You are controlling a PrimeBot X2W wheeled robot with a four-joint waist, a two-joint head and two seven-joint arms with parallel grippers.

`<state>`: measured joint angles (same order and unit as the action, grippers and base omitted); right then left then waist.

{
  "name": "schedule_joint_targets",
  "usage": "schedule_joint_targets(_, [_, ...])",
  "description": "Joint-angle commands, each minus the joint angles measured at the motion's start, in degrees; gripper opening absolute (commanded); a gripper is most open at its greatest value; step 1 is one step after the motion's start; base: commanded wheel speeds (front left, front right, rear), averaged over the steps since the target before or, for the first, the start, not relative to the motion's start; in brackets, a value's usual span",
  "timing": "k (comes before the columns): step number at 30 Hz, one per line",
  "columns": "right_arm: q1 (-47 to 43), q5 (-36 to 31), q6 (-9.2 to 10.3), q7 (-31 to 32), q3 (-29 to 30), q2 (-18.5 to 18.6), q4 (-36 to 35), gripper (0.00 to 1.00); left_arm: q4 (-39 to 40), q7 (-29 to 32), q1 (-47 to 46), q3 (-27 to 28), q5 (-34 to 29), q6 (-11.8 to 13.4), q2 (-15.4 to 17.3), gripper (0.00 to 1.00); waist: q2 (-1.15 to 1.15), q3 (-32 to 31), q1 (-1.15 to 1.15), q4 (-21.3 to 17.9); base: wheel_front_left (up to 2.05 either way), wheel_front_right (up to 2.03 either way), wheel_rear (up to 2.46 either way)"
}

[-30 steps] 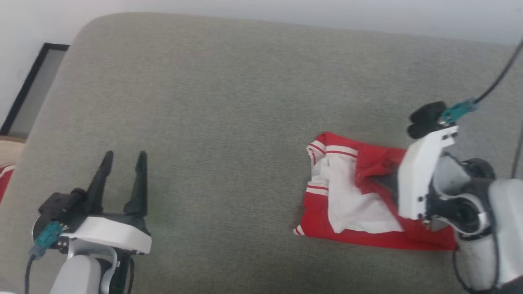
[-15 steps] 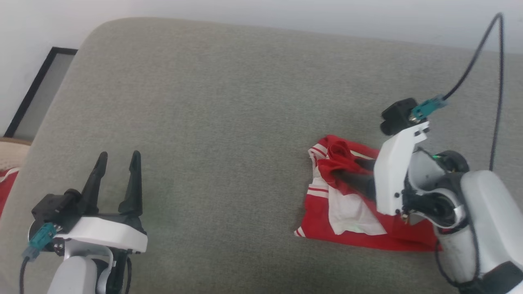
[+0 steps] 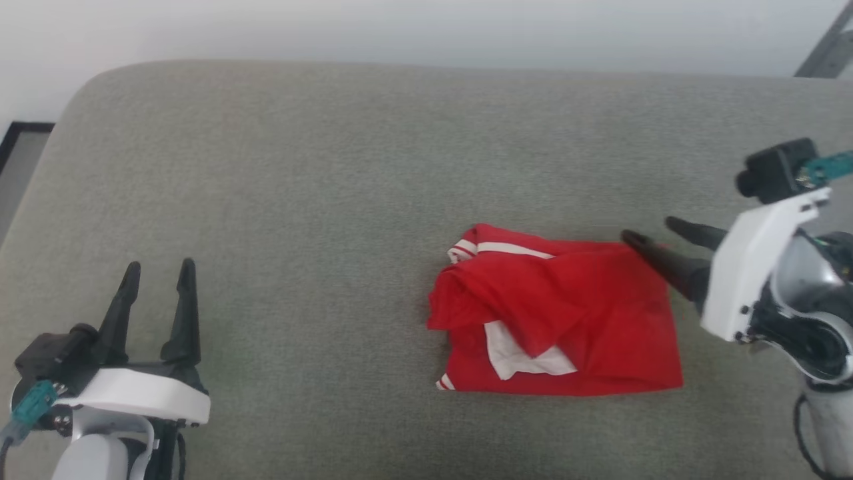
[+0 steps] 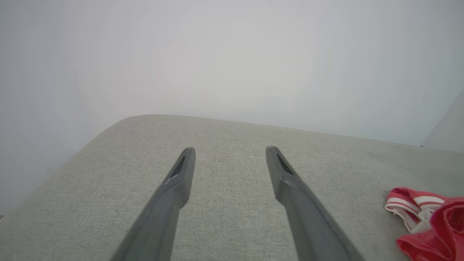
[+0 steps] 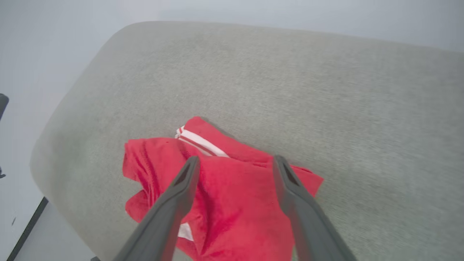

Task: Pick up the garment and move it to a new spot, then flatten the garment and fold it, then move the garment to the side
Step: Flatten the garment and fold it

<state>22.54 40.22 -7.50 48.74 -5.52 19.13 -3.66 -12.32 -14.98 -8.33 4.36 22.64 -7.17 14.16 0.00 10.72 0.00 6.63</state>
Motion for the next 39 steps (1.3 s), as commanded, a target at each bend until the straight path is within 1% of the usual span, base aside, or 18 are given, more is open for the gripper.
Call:
schedule_joint_targets(1, [-1.4, 0.1, 0.03, -1.5, 1.0, 0.3, -0.4, 1.0, 0.2, -0.2, 0.4, 0.6, 0.2, -0.3, 0.5, 1.0, 0.0, -0.7, 0.0, -1.2, 0.0, 0.0, 0.0])
schedule_joint_targets(5, [-3.7, -0.6, 0.03, -6.9, 2.8, 2.2, -0.8, 1.0, 0.5, -0.2, 1.6, 1.3, 0.0, -0.2, 1.0, 1.0, 0.0, -1.3, 0.0, -2.8, 0.0, 0.0, 0.0])
schedule_joint_targets(10, [-6.4, -2.5, 0.03, -16.6, 3.4, 4.6, 0.5, 1.0, 0.6, -0.2, 3.2, 2.4, -0.2, -0.1, 1.8, 1.0, 0.0, -2.4, 0.0, -4.7, 0.0, 0.0, 0.0])
schedule_joint_targets(11, [-6.4, -2.5, 0.03, -16.6, 3.4, 4.6, 0.5, 1.0, 0.6, -0.2, 3.2, 2.4, -0.2, -0.1, 1.8, 1.0, 0.0, -2.4, 0.0, -4.7, 0.0, 0.0, 0.0])
schedule_joint_targets(17, [-9.4, -4.2, 0.03, -28.5, 3.8, 6.7, 4.6, 1.0, 0.5, -0.2, 5.5, 3.7, 0.2, 0.0, 2.9, 1.0, 0.0, -4.0, 0.0, -6.7, 0.0, 0.0, 0.0])
schedule_joint_targets(24, [-12.3, -6.2, 0.02, -40.2, 4.2, 8.5, 9.8, 1.0, 0.5, -0.2, 7.5, 4.8, 0.2, 0.1, 3.5, 1.0, 0.0, -5.8, 0.0, -7.9, 0.0, 0.0, 0.0])
schedule_joint_targets(32, [-14.5, -6.9, 0.02, -48.4, 3.7, 8.8, 13.8, 1.0, 1.2, -0.2, 9.8, 6.1, -0.7, 0.1, 3.5, 1.0, 0.0, -7.4, 0.0, -8.5, 0.0, 0.0, 0.0])
schedule_joint_targets(39, [-15.9, -6.4, 0.02, -50.9, 3.2, 8.7, 15.9, 1.0, 2.4, -0.2, 11.3, 7.4, -1.6, 0.1, 3.4, 1.0, 0.0, -8.2, 0.0, -8.2, 0.0, 0.0, 0.0])
